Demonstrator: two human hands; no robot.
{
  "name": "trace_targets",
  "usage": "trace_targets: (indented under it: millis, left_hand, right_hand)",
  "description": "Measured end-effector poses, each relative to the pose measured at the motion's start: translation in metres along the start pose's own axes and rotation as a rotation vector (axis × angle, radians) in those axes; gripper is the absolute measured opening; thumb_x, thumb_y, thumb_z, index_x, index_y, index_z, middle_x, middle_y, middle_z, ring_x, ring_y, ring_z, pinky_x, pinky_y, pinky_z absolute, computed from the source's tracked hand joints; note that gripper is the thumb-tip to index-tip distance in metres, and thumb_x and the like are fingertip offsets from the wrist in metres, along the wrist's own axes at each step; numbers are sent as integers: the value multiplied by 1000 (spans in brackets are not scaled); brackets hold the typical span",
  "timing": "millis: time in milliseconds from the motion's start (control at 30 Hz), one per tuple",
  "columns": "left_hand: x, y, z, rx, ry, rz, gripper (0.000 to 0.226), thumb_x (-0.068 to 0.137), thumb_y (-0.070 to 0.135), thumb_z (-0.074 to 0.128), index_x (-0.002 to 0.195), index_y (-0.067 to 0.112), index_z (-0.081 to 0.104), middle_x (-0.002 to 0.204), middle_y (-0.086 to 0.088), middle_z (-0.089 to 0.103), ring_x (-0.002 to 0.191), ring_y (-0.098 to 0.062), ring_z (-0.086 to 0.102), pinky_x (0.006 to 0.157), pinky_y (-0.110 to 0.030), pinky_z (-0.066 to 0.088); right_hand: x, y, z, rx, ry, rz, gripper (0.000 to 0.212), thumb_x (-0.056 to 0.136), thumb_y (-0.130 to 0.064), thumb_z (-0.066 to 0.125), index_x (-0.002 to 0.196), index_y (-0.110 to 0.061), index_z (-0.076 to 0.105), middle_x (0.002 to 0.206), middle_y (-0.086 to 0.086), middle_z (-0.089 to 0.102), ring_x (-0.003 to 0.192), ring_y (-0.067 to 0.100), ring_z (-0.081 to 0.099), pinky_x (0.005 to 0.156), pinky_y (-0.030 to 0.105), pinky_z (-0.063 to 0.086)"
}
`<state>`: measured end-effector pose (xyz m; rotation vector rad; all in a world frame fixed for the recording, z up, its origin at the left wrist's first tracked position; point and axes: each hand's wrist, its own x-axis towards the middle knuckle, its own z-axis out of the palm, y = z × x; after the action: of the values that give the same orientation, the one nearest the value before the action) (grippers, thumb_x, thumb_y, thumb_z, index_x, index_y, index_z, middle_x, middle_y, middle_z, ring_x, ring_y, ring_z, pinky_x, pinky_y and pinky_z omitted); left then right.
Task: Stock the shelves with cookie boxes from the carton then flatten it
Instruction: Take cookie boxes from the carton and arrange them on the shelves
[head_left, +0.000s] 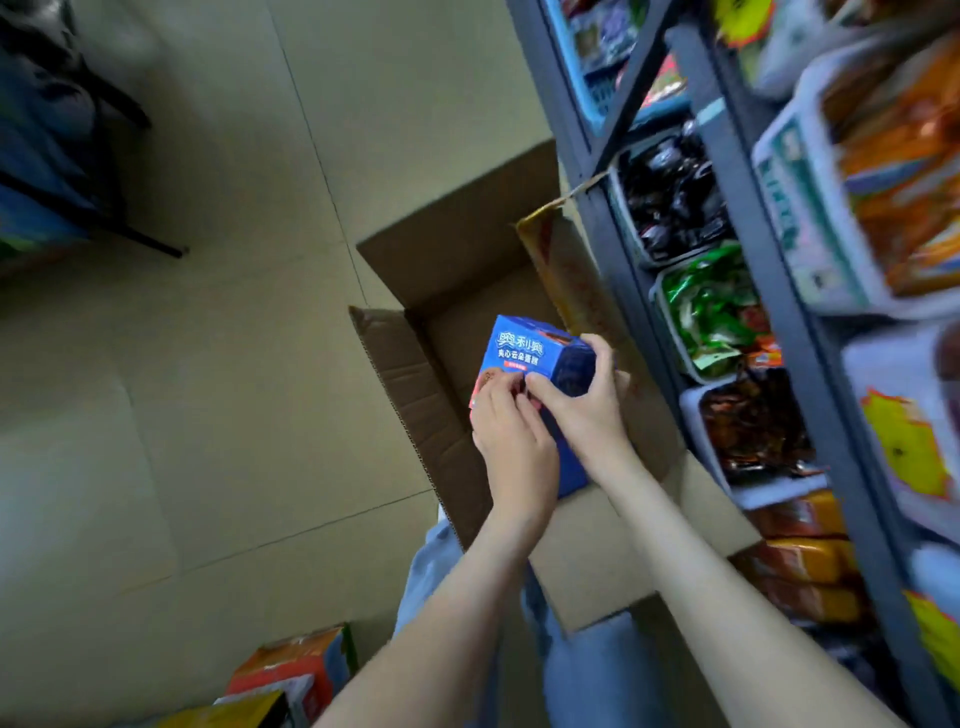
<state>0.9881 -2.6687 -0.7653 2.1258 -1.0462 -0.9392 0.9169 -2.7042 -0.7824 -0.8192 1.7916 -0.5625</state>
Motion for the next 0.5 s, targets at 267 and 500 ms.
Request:
trace_targets:
  millis: [267,500]
  left_hand:
    - [-54,204,-95,-76,103,354,26,88,14,40,106,5,57,111,-10,57,102,-25,49,89,-38,37]
    - [-111,339,-154,-193,62,752,45,88,29,35,117,0,53,131,-19,49,124,-32,44,104,-37,26]
  right_hand:
    - [-122,-169,-126,97,135,-255,74,61,-46,78,125,-33,43,124,3,51,115,17,51,95,28,46]
    - [-228,-276,-231,174,414,-500,65,59,-43,78,115,-28,48,110,-7,56,107,14,56,97,42,46]
